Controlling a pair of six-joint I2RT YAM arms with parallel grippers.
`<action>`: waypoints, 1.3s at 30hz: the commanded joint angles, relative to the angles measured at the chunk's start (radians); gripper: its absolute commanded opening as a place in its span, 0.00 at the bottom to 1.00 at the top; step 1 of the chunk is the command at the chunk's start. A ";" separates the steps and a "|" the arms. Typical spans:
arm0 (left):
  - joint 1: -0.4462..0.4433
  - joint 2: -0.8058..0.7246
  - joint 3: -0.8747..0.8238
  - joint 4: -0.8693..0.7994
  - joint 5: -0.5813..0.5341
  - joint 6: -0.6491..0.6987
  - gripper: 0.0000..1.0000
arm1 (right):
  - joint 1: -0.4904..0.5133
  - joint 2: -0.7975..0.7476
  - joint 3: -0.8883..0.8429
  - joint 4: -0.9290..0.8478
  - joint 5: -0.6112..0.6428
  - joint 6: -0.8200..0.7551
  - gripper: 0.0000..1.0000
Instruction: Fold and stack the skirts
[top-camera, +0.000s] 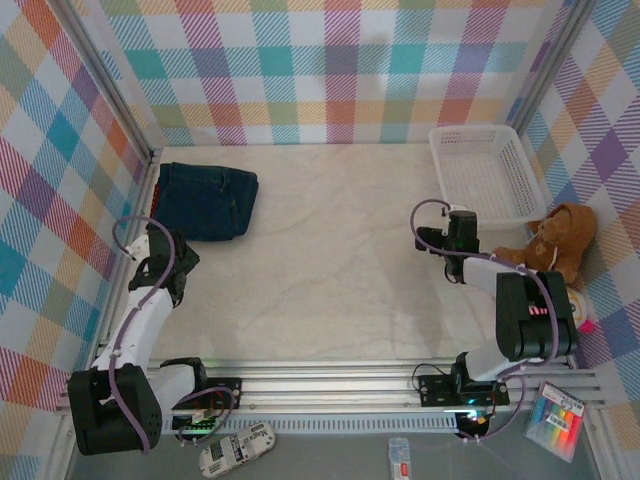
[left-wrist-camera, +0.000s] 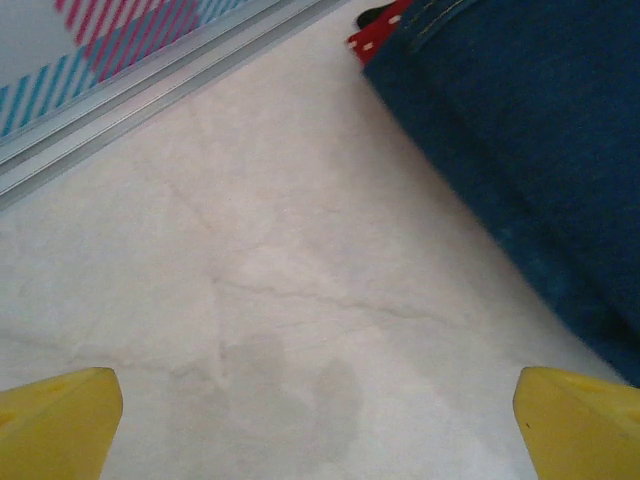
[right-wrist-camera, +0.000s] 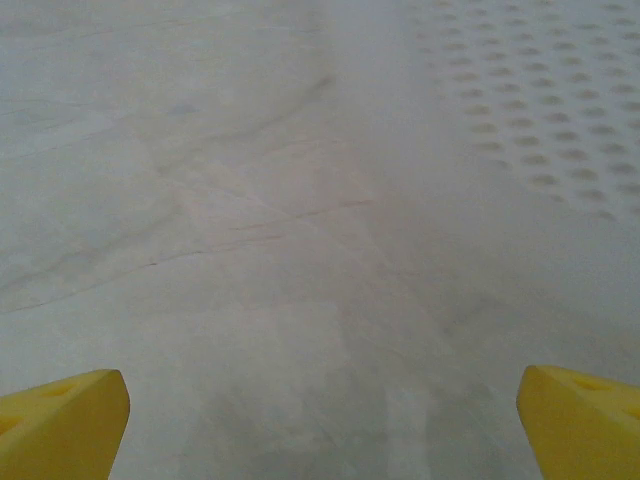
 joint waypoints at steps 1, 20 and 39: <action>-0.014 0.020 -0.060 0.200 -0.051 0.056 1.00 | -0.018 0.021 -0.023 0.188 -0.163 -0.080 0.99; -0.221 0.431 -0.167 1.046 0.066 0.520 1.00 | -0.035 0.009 -0.214 0.534 -0.136 -0.050 0.99; -0.208 0.510 -0.204 1.179 0.107 0.522 1.00 | -0.035 0.011 -0.207 0.527 -0.139 -0.050 0.99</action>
